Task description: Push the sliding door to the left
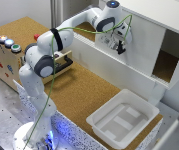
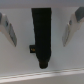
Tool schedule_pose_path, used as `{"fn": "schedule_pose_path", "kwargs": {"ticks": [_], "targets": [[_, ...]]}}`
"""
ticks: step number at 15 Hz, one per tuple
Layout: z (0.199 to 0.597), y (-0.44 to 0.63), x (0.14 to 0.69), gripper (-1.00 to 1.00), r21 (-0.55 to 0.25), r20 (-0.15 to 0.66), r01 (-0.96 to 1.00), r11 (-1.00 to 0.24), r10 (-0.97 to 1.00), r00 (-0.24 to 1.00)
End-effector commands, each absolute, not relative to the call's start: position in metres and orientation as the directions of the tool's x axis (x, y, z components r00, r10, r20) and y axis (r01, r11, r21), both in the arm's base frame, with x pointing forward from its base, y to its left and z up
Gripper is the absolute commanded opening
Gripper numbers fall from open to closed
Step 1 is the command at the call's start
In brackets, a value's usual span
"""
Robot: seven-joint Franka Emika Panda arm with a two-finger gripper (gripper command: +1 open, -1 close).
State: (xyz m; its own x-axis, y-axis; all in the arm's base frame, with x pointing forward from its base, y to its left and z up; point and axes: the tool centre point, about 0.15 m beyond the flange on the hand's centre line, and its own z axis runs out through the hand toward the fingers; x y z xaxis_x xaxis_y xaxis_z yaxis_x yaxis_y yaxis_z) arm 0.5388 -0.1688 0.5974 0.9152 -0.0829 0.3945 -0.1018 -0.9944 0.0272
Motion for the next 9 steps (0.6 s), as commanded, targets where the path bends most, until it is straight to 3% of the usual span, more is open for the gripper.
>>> {"fn": "schedule_pose_path", "kwargs": {"ticks": [1,6,7,9], "targets": [[0.599,-0.167,0.562,1.0,0.087,0.378,-0.157,-0.984,-0.114,0.919],[0.599,-0.167,0.571,1.0,0.087,0.402,-0.162,-0.983,-0.114,0.909],[0.599,-0.167,0.571,-1.0,0.078,0.405,-0.165,-0.983,-0.12,0.906],[0.6,-0.166,0.571,-1.0,0.08,0.418,-0.166,-0.983,-0.118,0.901]]}}
